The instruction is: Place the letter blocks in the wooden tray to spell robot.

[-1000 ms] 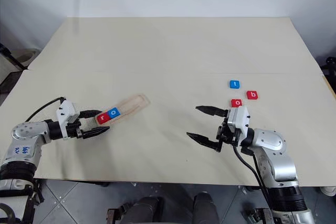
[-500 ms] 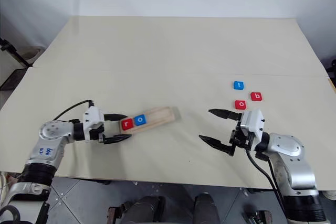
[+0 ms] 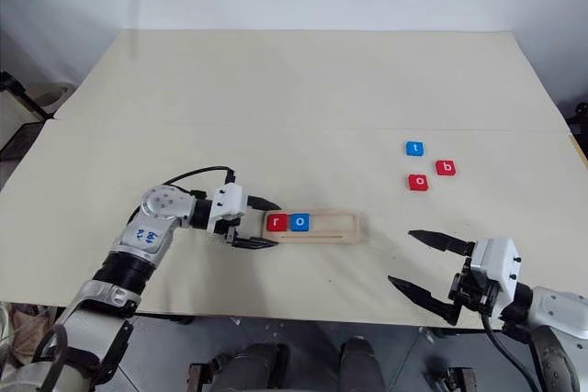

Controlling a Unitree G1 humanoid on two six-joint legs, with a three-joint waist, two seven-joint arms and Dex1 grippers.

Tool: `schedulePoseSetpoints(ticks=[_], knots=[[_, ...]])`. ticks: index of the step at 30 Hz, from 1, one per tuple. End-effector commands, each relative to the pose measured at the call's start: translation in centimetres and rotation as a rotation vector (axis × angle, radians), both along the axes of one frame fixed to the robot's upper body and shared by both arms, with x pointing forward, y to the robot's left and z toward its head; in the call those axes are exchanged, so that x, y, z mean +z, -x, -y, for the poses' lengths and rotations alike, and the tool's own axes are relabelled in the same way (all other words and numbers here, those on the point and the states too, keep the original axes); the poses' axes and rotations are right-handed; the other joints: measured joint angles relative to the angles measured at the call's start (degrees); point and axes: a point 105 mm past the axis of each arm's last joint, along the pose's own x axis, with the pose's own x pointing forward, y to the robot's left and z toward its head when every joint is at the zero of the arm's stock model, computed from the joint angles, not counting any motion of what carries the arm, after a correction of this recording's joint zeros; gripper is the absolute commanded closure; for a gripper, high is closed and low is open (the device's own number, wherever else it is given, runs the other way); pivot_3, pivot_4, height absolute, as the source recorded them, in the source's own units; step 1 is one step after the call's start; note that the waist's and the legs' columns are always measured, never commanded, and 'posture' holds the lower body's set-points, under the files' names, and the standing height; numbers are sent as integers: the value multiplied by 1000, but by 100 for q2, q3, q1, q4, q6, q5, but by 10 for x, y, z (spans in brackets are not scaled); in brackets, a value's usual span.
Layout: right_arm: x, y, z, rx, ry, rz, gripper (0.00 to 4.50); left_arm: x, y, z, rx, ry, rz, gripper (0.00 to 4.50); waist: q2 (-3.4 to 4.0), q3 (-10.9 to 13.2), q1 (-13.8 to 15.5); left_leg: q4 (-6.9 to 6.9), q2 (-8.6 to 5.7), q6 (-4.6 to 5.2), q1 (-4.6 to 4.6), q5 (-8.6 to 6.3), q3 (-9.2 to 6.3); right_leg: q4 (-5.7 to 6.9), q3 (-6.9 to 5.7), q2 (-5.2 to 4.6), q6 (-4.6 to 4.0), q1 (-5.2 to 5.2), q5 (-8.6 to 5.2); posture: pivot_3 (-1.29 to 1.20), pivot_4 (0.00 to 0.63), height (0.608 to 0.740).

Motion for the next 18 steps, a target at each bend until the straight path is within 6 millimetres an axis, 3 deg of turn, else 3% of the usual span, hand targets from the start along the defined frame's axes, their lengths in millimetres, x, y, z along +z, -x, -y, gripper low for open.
schedulePoseSetpoints(ticks=[1, 18], knots=[[12, 0, 1, -4, 2, 55, 0, -14, 0, 4, -8, -47, -29, 1102, 0, 0, 9, 2, 0, 2, 3, -1, 0, -3, 0, 0, 2, 6, 1, 0, 150, 740], [17, -15, -5, 71, 14, 54, 0, -3, -18, 19, -35, -63, -34, 1102, -3, 2, 128, 28, -4, 15, 7, -9, -12, -36, -12, 1, 19, 46, 10, 0, 150, 740]])
